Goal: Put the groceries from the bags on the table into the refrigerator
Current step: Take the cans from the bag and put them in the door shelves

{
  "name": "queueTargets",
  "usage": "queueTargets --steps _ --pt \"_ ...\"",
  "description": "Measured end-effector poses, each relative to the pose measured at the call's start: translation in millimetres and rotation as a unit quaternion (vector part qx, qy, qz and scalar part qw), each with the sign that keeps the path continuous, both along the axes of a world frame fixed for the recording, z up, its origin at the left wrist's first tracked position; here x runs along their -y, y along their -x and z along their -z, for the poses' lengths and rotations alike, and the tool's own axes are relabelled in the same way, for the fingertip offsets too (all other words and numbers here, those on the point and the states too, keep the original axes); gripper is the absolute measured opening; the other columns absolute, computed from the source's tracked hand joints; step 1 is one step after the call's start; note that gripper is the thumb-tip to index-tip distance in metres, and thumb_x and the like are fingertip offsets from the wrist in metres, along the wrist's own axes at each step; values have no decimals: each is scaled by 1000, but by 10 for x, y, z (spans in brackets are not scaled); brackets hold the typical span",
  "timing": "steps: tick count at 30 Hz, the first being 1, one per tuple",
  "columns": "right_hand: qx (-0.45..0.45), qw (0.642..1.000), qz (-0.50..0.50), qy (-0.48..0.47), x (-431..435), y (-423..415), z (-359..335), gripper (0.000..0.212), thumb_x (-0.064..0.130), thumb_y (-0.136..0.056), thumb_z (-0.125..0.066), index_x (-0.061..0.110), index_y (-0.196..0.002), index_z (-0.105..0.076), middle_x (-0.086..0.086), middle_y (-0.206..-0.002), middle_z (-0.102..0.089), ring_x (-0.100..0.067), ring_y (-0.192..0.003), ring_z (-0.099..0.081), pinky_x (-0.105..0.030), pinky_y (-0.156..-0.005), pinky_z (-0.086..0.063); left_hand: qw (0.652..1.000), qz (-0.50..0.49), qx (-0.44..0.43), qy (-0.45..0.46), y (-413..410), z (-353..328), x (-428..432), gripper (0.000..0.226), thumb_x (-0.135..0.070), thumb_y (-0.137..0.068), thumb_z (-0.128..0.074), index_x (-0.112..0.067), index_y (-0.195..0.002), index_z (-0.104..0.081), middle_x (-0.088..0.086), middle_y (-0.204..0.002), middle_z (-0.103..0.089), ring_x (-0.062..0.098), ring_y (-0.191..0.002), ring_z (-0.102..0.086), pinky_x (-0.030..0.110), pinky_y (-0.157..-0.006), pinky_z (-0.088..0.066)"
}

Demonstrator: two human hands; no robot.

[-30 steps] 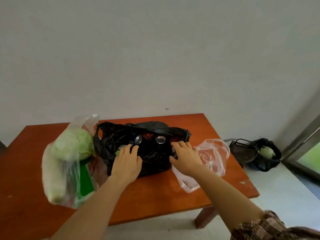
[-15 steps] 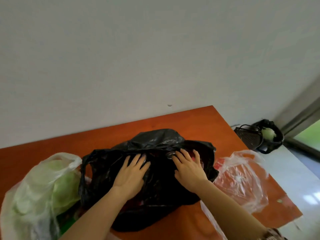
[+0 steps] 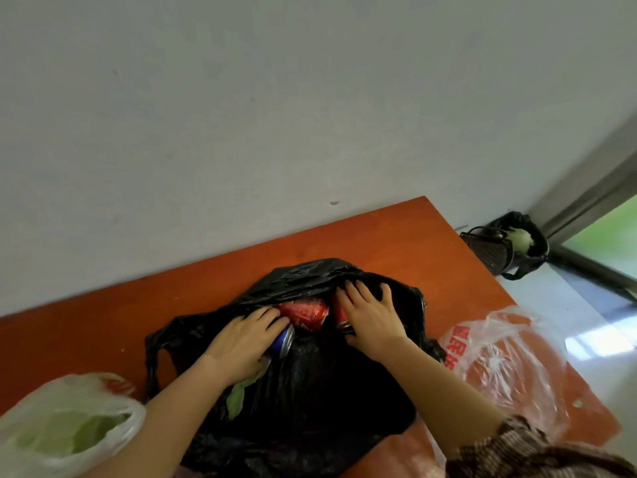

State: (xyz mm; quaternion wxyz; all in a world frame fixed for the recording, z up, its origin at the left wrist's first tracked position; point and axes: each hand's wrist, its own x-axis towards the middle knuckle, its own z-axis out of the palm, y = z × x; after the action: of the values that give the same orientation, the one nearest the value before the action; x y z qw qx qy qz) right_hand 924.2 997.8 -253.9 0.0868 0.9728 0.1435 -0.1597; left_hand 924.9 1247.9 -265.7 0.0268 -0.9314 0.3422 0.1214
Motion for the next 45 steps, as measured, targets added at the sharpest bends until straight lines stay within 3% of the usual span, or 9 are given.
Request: queueTargets --steps 9,15,19,24,28,32,37,42,45 --pt "31 998 15 43 -130 -71 90 97 51 -83 -63 12 -152 -7 -20 -156 -11 -37 -142 -15 -56 -111 -15 996 -7 30 86 49 197 97 101 -20 -13 -88 -18 -108 -54 -5 -97 -68 15 -90 -69 21 -50 -54" --pt "56 992 109 -29 -160 -4 155 81 60 -87 -50 23 -150 -15 -17 -133 -43 -35 -126 -35 -50 -106 -20 991 19 39 128 116 182 139 94 -27 -15 -86 -17 -106 -63 -7 -94 -68 12 -86 -67 21 -64 -56" --pt "32 989 145 -27 -194 -9 193 84 60 -88 -49 30 -152 -4 -21 -128 -52 -36 -124 -41 -51 -104 -21 987 36 59 144 191 160 242 90 -34 -22 -86 -16 -107 -63 -8 -95 -66 12 -87 -65 32 -90 -53" --pt "4 988 152 -40 -185 39 59 82 61 -85 -49 37 -151 -6 -20 -127 -53 -35 -124 -39 -51 -102 -20 984 -22 35 175 308 79 329 86 -34 -32 -89 -17 -113 -64 -7 -101 -66 12 -91 -65 23 -81 -54" --pt "-10 980 170 -107 -77 117 -239 71 65 -84 -45 38 -147 -25 -12 -121 -59 -35 -126 -37 -51 -102 -19 964 -128 -9 233 364 -17 377 72 -33 -71 -75 -24 -136 -44 -12 -134 -49 11 -125 -44 23 -86 -47" --pt "-83 907 298 -286 82 223 -598 52 60 -85 -46 37 -131 -45 4 -90 -65 -27 -101 -56 -50 -103 -25 908 -243 -40 339 418 -177 452 73 -33 -70 -79 -26 -134 -46 -9 -132 -52 16 -124 -45 25 -91 -40" --pt "-39 803 362 -472 507 559 -1083 35 50 -84 -57 16 -85 -50 4 -73 -51 -14 -65 -47 -31 -61 -36 856 -273 -45 437 516 -566 763 72 -33 -63 -85 -23 -127 -55 -5 -122 -58 17 -116 -52 23 -92 -36" --pt "29 762 409 -501 1050 1129 -1648 63 60 -65 -57 7 -101 -59 -3 -86 -55 -17 -72 -51 -30 -56 -39 819 -225 -43 527 683 -1155 1418 74 -30 -62 -87 -18 -127 -55 -3 -123 -59 15 -115 -53 25 -96 -36" --pt "95 745 431 -500 1472 1645 -1905 46 56 -74 -59 17 -98 -61 -3 -89 -65 -17 -74 -61 -23 -52 -41 805 -172 -59 565 908 -1518 1947 70 -31 -61 -87 -22 -123 -56 -6 -121 -59 12 -110 -55 26 -94 -42"
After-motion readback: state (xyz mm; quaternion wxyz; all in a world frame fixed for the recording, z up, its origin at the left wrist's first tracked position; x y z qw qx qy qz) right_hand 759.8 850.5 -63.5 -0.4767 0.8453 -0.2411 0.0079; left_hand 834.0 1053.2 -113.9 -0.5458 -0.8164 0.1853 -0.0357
